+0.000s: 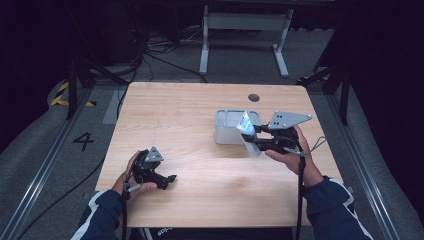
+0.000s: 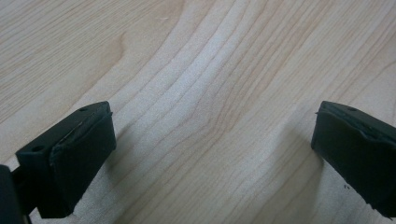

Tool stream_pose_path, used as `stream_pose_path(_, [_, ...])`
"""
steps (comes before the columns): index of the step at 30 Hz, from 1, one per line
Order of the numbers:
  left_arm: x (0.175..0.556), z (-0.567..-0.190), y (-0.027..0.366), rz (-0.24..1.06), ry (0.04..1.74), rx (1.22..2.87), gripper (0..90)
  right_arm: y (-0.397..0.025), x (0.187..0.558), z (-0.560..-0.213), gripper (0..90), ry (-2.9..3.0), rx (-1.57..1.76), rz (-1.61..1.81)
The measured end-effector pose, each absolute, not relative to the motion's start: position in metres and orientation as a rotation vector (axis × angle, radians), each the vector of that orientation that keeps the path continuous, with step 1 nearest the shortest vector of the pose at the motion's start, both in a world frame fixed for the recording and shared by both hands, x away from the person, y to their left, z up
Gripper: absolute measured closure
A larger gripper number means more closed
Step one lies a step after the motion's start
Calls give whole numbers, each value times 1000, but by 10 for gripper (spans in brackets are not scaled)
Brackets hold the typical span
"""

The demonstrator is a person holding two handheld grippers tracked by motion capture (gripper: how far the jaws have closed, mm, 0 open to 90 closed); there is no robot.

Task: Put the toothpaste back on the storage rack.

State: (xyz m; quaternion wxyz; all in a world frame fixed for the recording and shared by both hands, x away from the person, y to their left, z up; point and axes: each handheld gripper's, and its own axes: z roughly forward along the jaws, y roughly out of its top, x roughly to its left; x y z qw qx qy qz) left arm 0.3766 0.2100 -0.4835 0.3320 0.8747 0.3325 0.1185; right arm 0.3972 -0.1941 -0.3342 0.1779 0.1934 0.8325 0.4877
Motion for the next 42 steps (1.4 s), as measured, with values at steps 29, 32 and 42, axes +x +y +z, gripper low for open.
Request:
stream_pose_path(29, [376,-483,210,309,871,2285,2,-187,422,-305,633,2284,549,1385])
stream_pose_path(32, [376,-484,210,310,871,2283,2,-185,424,-302,633,2281,544,1387])
stream_pose_path(42, [376,-484,210,312,871,2281,2,-179,434,-296,632,2273,545,1381])
